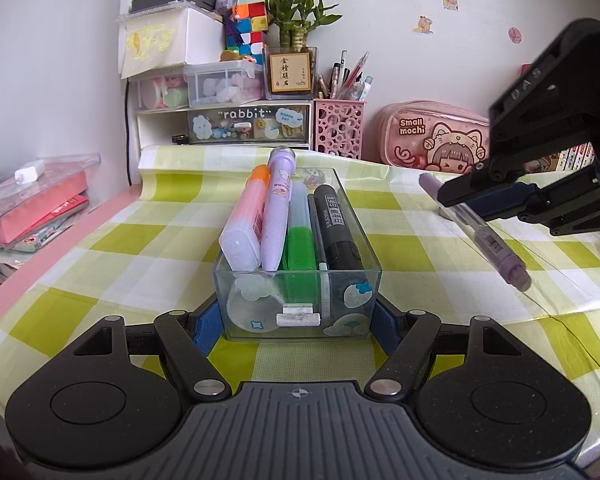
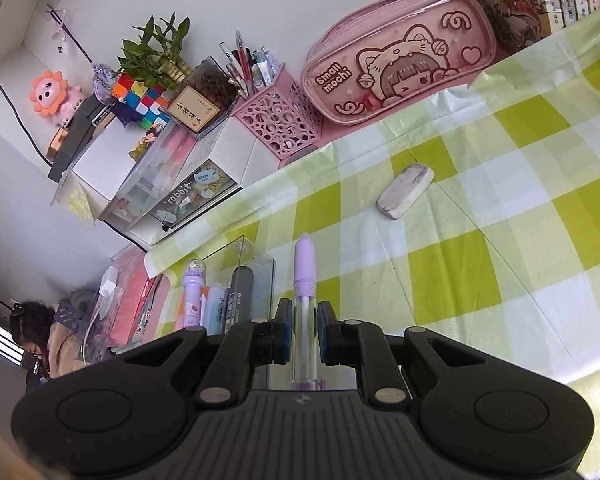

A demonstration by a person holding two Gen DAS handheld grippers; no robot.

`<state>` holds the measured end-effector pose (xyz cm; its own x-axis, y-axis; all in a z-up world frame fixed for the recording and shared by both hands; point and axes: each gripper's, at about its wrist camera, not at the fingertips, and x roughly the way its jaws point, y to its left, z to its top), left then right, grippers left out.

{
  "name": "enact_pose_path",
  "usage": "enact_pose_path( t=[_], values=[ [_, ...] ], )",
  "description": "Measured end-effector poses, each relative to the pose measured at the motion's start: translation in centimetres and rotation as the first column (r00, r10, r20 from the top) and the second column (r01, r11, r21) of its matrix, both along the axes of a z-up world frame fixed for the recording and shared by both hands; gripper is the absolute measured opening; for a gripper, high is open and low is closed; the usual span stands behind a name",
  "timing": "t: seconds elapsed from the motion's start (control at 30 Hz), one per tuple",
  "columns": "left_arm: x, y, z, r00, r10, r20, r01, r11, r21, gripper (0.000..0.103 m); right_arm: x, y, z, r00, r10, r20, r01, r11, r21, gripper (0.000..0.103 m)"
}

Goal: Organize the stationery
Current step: 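Carry the second lavender pen into the clear box and release it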

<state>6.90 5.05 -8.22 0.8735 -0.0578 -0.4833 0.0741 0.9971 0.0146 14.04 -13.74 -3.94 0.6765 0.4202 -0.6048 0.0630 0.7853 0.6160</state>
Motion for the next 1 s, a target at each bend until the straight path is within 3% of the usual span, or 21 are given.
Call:
enact_pose_path(
  t=[0.27, 0.4, 0.87, 1.0],
  values=[
    [-0.1, -0.1, 0.0, 1.0, 0.0, 0.002, 0.0, 1.0, 0.001, 0.072, 2.3, 5.2, 2.1, 0.993, 0.111, 0.035, -0.109, 0.992, -0.059, 0.006],
    [-0.1, -0.1, 0.0, 1.0, -0.001, 0.003, 0.001, 1.0, 0.002, 0.072, 3.6, 6.6, 1.9, 0.99, 0.139, 0.008, -0.138, 0.988, -0.067, 0.006],
    [0.0, 0.0, 0.0, 1.0, -0.003, 0.003, 0.003, 1.0, 0.001, 0.072, 4.8, 7.8, 1.1, 0.991, 0.134, -0.03, -0.135, 0.99, -0.049, 0.007],
    [0.0, 0.0, 0.0, 1.0, -0.003, 0.003, 0.003, 1.0, 0.001, 0.072, 4.3, 6.7, 1.4, 0.992, 0.127, -0.001, -0.127, 0.991, -0.041, 0.007]
  ],
)
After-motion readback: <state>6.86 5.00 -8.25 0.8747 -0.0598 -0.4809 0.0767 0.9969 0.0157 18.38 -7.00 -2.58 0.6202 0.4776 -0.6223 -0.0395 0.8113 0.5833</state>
